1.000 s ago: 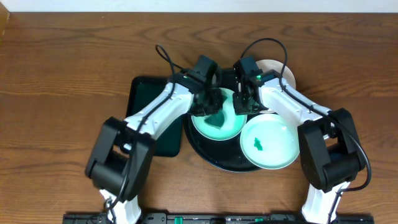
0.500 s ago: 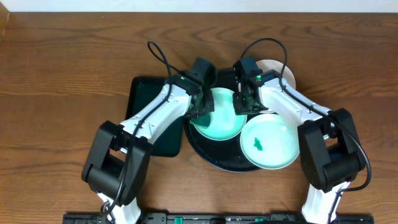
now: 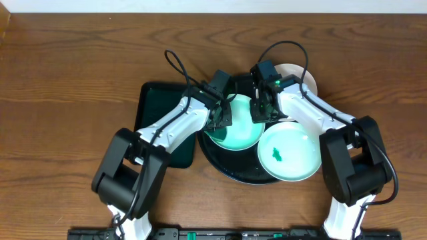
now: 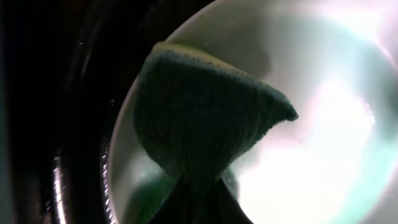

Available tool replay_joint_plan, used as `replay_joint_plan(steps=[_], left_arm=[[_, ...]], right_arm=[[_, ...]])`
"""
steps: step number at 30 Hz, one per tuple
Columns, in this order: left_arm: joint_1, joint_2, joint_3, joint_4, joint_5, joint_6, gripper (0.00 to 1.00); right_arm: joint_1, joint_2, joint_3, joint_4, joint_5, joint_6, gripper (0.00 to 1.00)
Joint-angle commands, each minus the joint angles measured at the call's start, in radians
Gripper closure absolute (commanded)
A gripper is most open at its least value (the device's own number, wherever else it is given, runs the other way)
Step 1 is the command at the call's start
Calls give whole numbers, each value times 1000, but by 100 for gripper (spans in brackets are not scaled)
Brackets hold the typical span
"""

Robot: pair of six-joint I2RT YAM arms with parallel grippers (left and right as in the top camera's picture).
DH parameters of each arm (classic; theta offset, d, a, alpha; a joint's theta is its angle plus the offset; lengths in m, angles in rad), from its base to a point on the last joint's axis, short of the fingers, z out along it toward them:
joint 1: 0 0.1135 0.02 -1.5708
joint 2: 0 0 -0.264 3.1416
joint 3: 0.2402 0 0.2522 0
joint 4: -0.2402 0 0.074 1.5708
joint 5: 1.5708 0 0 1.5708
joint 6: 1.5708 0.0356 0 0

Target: Clean dirty plates on tray and stack at the side

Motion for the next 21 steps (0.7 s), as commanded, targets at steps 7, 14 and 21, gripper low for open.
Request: replay_joint_plan(steps=[7, 14, 21], left_arm=[[2, 72, -15, 33, 94, -46, 93], [2, 72, -15, 123, 278, -50, 92], [2, 72, -15, 138, 341, -50, 92]], right_arm=[[21, -9, -14, 12, -65, 21, 99], [21, -9, -14, 11, -65, 21, 99], [21, -9, -14, 12, -65, 21, 99]])
